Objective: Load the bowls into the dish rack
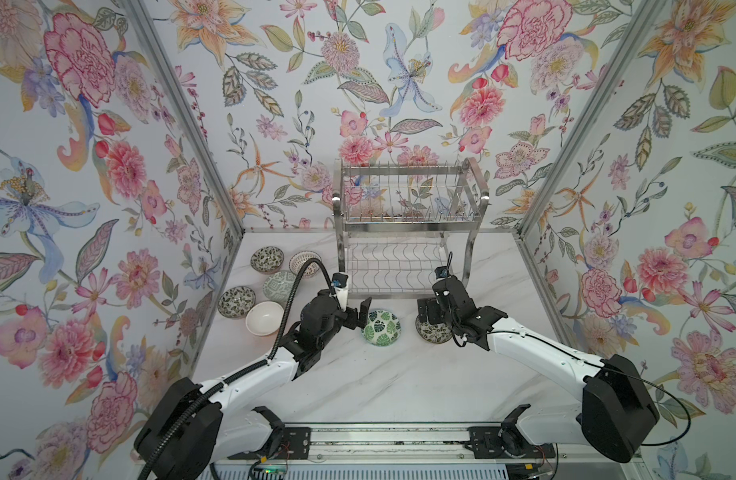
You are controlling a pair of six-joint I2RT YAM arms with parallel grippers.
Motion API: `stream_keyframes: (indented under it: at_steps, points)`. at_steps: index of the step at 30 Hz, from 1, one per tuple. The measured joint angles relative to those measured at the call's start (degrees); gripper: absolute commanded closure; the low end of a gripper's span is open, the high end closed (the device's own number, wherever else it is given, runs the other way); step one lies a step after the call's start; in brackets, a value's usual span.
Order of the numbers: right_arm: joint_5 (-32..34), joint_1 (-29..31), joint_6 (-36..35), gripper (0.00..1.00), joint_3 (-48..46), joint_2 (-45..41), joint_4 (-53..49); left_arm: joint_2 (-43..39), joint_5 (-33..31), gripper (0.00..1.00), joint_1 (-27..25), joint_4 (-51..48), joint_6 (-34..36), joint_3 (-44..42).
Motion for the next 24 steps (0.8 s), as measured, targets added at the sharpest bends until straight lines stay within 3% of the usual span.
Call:
stream_keyframes:
  at_steps: [13, 24]
  points:
    - [-2.78, 3.63, 4.85, 0.18, -0.15, 9.75, 1.14, 5.14, 2.32, 0.01, -3.17, 2.34, -1.38, -0.94]
    - [-3.45, 3.63, 5.51, 0.46, -0.15, 13.40, 1.77, 6.05, 6.54, 0.01, -3.87, 5.68, -1.81, -2.27]
